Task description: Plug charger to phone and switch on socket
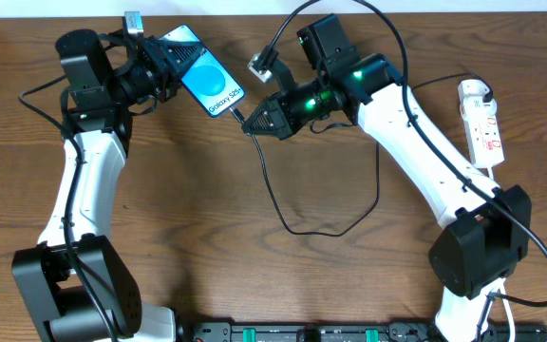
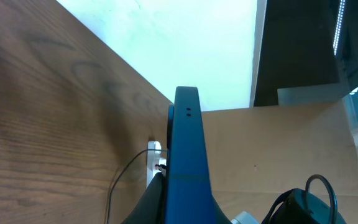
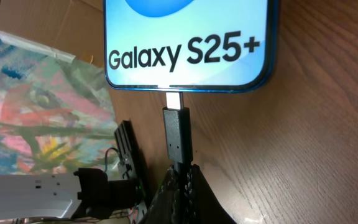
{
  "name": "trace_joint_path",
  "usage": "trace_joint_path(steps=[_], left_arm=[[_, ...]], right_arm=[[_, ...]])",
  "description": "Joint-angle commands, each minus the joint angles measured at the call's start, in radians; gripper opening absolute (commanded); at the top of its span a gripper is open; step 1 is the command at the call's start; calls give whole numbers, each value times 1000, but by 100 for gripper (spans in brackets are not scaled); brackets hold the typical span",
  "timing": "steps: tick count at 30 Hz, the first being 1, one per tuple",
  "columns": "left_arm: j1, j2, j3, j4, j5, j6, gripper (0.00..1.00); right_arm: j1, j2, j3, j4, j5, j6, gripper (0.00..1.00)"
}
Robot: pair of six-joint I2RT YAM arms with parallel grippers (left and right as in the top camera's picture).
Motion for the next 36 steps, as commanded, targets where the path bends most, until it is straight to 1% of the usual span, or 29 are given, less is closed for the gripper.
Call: trace_joint_path(steps=[1,21,36], left_arm=[[-2,1,20,5,13,-4,7],[-2,1,20,5,13,-4,7],[-2,1,20,5,13,-4,7]], right_arm=[[-6,1,5,10,-29,2,1],[21,1,5,5,-14,2,1],[2,1,5,6,-5,2,1]])
